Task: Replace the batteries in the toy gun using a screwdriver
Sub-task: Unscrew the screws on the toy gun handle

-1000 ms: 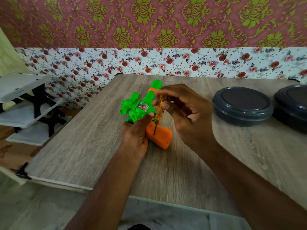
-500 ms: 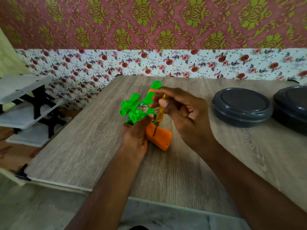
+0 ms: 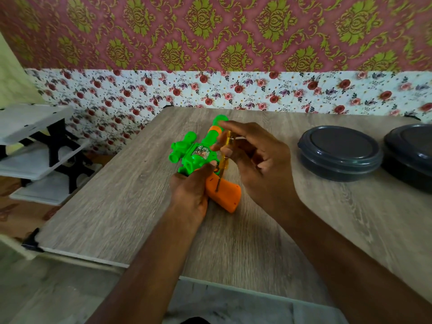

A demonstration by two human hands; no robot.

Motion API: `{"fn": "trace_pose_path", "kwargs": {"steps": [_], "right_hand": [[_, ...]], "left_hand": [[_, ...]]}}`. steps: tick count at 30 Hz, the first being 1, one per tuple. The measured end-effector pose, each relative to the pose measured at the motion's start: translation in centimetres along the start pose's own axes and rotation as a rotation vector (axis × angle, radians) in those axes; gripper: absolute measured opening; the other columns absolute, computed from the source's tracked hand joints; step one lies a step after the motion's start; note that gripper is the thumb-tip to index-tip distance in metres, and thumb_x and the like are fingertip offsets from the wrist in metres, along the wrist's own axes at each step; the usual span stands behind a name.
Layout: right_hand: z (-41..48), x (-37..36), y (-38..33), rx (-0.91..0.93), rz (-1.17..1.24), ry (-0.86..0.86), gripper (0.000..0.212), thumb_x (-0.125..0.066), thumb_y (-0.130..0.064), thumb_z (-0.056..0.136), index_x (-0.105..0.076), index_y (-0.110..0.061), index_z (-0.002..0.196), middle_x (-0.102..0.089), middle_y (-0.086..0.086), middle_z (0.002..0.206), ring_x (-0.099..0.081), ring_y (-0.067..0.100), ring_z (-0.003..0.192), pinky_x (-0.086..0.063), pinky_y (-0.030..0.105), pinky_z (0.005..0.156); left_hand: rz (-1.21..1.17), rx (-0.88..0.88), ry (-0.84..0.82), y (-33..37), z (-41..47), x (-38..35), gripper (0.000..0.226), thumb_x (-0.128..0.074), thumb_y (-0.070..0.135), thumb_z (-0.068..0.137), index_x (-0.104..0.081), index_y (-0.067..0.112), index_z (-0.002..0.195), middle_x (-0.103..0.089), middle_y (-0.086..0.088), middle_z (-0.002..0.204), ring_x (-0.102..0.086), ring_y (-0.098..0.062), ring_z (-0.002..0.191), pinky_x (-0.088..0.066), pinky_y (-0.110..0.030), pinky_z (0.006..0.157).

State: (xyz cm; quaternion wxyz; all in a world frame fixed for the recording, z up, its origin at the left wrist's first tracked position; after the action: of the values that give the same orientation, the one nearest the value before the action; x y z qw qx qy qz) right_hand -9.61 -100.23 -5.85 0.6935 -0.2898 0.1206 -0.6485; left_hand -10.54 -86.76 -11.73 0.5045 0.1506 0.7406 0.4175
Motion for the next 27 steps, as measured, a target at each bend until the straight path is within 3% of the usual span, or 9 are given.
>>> {"fn": "trace_pose_path", "kwargs": {"steps": [2,4,8,11,14,18,22,25,27], "right_hand": [[-0.1,0.1,0.0,-0.015,0.032,-0.018,0.031,-0.063,0.007,0.095,-0.065,0.003,0.126,-0.071,0.012,0.116,-0.075,0.022,0.102,-0.061,0.048,0.084],[0.0,0.1,-0.3,0.005,0.024,-0.028,0.029,-0.065,0.006,0.095,-0.066,0.004,0.123,-0.070,0.014,0.117,-0.075,0.022,0.099,-0.062,0.044,0.083],[0.0,-0.1,-0.4,0.080,-0.069,0.016,0.032,-0.075,0.003,0.089,-0.071,0.003,0.121,-0.062,0.018,0.102,-0.068,0.014,0.089,-0.056,0.020,0.078],[-0.2,-0.2,-0.4,0.057,-0.006,-0.015,0.037,-0.067,0.009,0.093,-0.065,0.005,0.129,-0.065,0.016,0.109,-0.074,0.016,0.095,-0.061,0.030,0.081],[-0.3,-0.2,-0.5,0.035,0.010,-0.012,0.036,-0.070,0.006,0.092,-0.065,0.004,0.128,-0.068,0.015,0.109,-0.075,0.020,0.095,-0.058,0.020,0.077],[-0.3,-0.1,-0.2,0.056,-0.012,-0.001,0.037,-0.072,0.005,0.091,-0.066,0.003,0.127,-0.069,0.012,0.105,-0.074,0.023,0.094,-0.062,0.044,0.078],[-0.7,0.3,-0.2,0.045,0.057,0.030,0.042,-0.061,0.013,0.094,-0.057,0.008,0.136,-0.070,0.019,0.113,-0.076,0.024,0.100,-0.061,0.050,0.086],[-0.4,0.8,0.0,0.074,0.012,0.095,0.037,-0.059,0.017,0.093,-0.059,0.009,0.130,-0.071,0.019,0.112,-0.074,0.026,0.103,-0.060,0.050,0.088],[-0.2,1.2,0.9,0.154,-0.137,0.066,0.030,-0.058,0.018,0.093,-0.064,0.009,0.121,-0.072,0.017,0.110,-0.073,0.024,0.102,-0.060,0.043,0.086]], "left_hand": [[0.012,-0.002,-0.003,0.0,0.0,0.0,0.032,-0.061,-0.016,0.089,-0.065,-0.008,0.120,-0.072,-0.020,0.104,-0.070,-0.024,0.080,-0.063,-0.036,0.068],[0.023,0.007,0.003,0.0,0.0,0.0,0.028,-0.061,-0.016,0.089,-0.067,-0.007,0.115,-0.072,-0.020,0.101,-0.069,-0.026,0.080,-0.063,-0.035,0.067],[0.030,0.006,0.021,-0.1,0.3,0.0,0.022,-0.063,-0.018,0.087,-0.069,-0.001,0.099,-0.073,-0.013,0.085,-0.072,-0.017,0.063,-0.062,-0.031,0.058],[0.032,0.003,0.003,-0.3,0.4,0.1,0.021,-0.063,-0.016,0.088,-0.069,-0.002,0.103,-0.073,-0.017,0.092,-0.072,-0.019,0.067,-0.063,-0.035,0.064],[0.044,0.008,-0.005,-0.3,0.1,0.1,0.023,-0.063,-0.014,0.089,-0.068,-0.004,0.109,-0.072,-0.021,0.100,-0.070,-0.026,0.077,-0.063,-0.037,0.069],[0.026,0.000,-0.021,-0.4,0.2,0.2,0.021,-0.065,-0.014,0.088,-0.070,-0.001,0.105,-0.072,-0.020,0.100,-0.072,-0.022,0.074,-0.063,-0.037,0.071],[0.030,0.002,-0.006,-0.6,0.3,0.4,0.034,-0.069,-0.013,0.085,-0.068,-0.007,0.118,-0.071,-0.027,0.115,-0.070,-0.032,0.090,-0.057,-0.052,0.092],[0.007,0.017,0.009,-0.6,0.4,0.4,0.042,-0.070,-0.013,0.084,-0.065,-0.008,0.125,-0.071,-0.028,0.115,-0.071,-0.032,0.086,-0.060,-0.050,0.082],[-0.007,0.031,0.019,-0.5,0.4,0.5,0.038,-0.066,-0.013,0.086,-0.064,-0.009,0.124,-0.070,-0.027,0.106,-0.071,-0.029,0.078,-0.063,-0.044,0.071]]}}
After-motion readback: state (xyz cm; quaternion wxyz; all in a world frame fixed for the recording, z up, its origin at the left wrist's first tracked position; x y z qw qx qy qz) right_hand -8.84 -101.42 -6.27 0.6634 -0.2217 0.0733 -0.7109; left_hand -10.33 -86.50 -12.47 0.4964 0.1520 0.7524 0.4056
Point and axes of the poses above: each hand's wrist, its own z-axis towards the middle knuckle, its own x-axis out of the back of the hand, y = z × x, the point moved 2 cm from there along z, towards the middle knuckle
